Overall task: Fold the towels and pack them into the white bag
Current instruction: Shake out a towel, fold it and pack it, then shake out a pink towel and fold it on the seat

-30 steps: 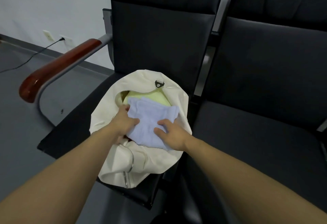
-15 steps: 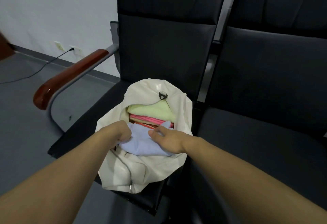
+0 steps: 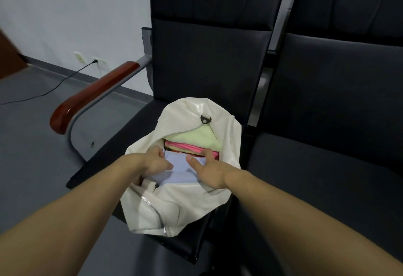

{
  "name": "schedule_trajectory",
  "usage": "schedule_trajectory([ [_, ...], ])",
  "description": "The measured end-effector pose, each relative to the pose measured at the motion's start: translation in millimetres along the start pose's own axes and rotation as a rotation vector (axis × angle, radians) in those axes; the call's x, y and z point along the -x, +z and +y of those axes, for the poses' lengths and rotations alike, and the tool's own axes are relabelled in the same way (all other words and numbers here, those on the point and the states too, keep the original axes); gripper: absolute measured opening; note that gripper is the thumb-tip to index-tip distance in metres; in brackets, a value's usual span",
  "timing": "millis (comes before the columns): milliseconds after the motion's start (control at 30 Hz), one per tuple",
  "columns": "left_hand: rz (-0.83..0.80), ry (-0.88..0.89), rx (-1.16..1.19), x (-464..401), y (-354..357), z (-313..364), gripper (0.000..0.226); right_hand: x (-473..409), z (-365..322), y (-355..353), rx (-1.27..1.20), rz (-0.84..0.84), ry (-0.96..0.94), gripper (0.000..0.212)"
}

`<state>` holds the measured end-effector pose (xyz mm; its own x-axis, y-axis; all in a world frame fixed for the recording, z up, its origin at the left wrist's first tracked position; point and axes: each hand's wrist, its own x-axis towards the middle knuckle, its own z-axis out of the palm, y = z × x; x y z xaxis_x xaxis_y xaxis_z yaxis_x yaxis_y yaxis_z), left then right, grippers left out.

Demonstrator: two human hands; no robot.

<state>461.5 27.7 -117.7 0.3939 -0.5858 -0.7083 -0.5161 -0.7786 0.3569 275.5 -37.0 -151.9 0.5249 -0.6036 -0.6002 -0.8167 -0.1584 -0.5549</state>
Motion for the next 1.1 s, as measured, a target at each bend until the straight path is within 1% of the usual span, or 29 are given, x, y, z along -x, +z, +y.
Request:
schedule_trajectory([
  [67, -0.084, -0.027, -0.137, 10.7, -2.1, 12.2, 0.057, 12.8, 1.6, -6.9, -0.005, 0.006, -0.006, 0.075],
  [167, -0.201, -0.105, -0.281, 20.7, -3.2, 22.2, 0.06, 32.6, -3.9, -14.3, 0.11, -0.03, -0.046, 0.053],
  [233, -0.225, -0.126, -0.341, 25.0, -1.5, 23.9, 0.067, 46.4, -13.4, -18.3, 0.14, -0.068, -0.033, 0.039],
  [267, -0.219, -0.14, -0.388, 28.3, -0.9, 25.2, 0.07, 51.1, -17.9, -19.4, 0.127, -0.069, -0.031, 0.037],
  [300, -0.194, -0.154, -0.437, 32.2, -0.8, 27.2, 0.072, 55.7, -22.9, -19.4, 0.129, -0.06, -0.052, 0.037],
  [333, -0.157, -0.167, -0.476, 35.3, -0.6, 28.5, 0.073, 59.5, -27.4, -18.7, 0.149, -0.049, -0.093, 0.043],
  [400, -0.057, -0.17, -0.542, 38.8, -2.7, 30.3, 0.07, 62.7, -34.7, -17.7, 0.148, 0.001, -0.14, 0.07],
  [433, -0.014, -0.171, -0.591, 39.8, -4.0, 30.4, 0.069, 62.0, -37.7, -17.4, 0.145, 0.016, -0.159, 0.077],
  [500, 0.046, -0.18, -0.687, 38.9, -7.0, 32.5, 0.065, 64.2, -43.3, -19.0, 0.144, 0.031, -0.21, 0.08],
  [600, 0.137, -0.134, -0.739, 47.3, -9.7, 38.6, 0.05, 71.8, -45.1, -23.8, 0.107, 0.048, -0.305, 0.072],
  [667, 0.192, -0.054, -0.752, 48.2, -8.1, 39.5, 0.044, 72.1, -37.6, -22.5, 0.064, 0.084, -0.304, 0.079],
  [700, 0.192, -0.026, -0.75, 49.6, -6.0, 38.2, 0.046, 71.6, -32.4, -20.3, 0.048, 0.107, -0.293, 0.082],
  [767, 0.204, 0.053, -0.658, 51.4, 0.4, 34.0, 0.053, 72.0, -19.8, -16.3, 0.045, 0.142, -0.273, 0.079],
  [833, 0.197, 0.184, -0.559, 50.2, 6.0, 29.8, 0.054, 74.7, -3.3, -18.1, 0.013, 0.146, -0.26, 0.081],
  [900, 0.21, 0.294, -0.452, 50.7, 12.2, 26.2, 0.055, 80.3, 13.7, -27.0, -0.023, 0.183, -0.227, 0.076],
  [967, 0.238, 0.353, -0.34, 54.4, 22.2, 26.6, 0.056, 89.5, 34.2, -38.3, 0.038, 0.252, -0.19, 0.066],
  [1033, 0.24, 0.401, -0.282, 63.8, 38.5, 35.4, 0.061, 103.4, 58.2, -50.4, 0.12, 0.298, -0.142, 0.058],
  [1100, 0.232, 0.456, -0.264, 78.7, 62.5, 52.1, 0.07, 124.4, 86.6, -60.1, 0.157, 0.312, -0.074, 0.055],
])
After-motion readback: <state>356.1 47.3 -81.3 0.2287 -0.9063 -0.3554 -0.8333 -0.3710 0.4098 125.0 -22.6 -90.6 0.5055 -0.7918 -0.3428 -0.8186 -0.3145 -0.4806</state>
